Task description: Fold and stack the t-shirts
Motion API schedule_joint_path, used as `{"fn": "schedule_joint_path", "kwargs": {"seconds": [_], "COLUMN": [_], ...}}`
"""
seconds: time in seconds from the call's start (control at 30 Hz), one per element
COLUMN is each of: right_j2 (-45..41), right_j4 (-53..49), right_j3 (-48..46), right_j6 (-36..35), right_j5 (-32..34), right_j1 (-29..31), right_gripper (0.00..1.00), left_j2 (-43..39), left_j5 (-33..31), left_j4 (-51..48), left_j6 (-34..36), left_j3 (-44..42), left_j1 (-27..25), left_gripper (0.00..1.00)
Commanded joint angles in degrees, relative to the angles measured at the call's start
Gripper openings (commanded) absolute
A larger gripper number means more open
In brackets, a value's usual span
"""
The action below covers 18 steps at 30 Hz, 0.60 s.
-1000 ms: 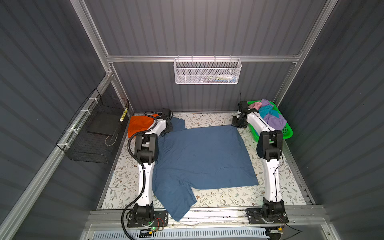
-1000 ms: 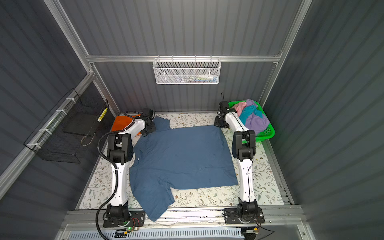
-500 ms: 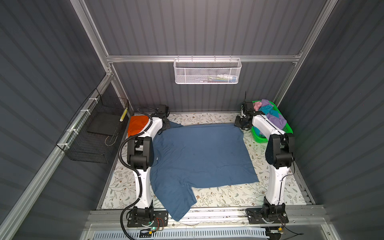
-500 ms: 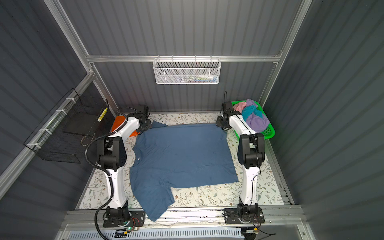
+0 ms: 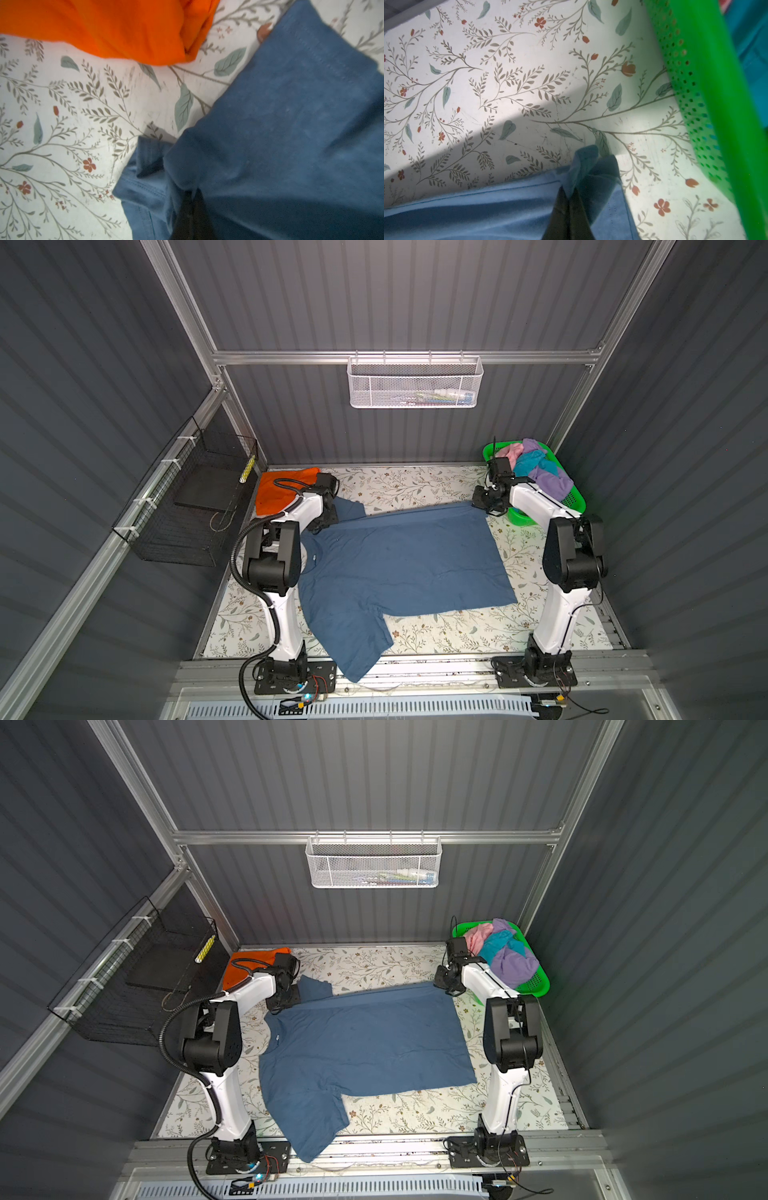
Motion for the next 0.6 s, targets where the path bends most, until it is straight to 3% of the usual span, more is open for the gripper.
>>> {"fn": "schedule_joint_path", "kwargs": {"seconds": [0.0,0.3,0.37,0.4,0.57], "right_j2": [-0.96,-2.25,-2.38,-2.45,-3.44], "right_j4": [1.04,2.19,2.19,2.26,1.63], "right_j3": [-2.34,-7.49,-8.02,-8.23,-8.61], "right_j6": [0.47,0.34,0.6,0.73,1.56], "right_j5": [3.09,6.1,6.26,6.02,4.51], "right_j1": [-0.79,-0.79,-0.79,-0.79,-0.78], "right_gripper": [0.0,0.0,0.0,0.06,0.27], "left_j2": [-1.43,-1.12,-1.2,-1.4,-4.47], "left_j5": [-2.68,-5.26,-5.73,-5.86,-6.82], "left_j4": [0.41,-0.7,-1.31,-1.88,-6.16], "left_j6": [-1.18,-1.18,-1.27,-1.44,-2.52], "left_j3": [-3.04,-5.5,-5.83,-5.8,-1.53], "left_j1": [0.64,-0.17,-0.45,-0.54,-0.62], "left_gripper": [0.0,0.0,0.13,0.23,0.45]}}
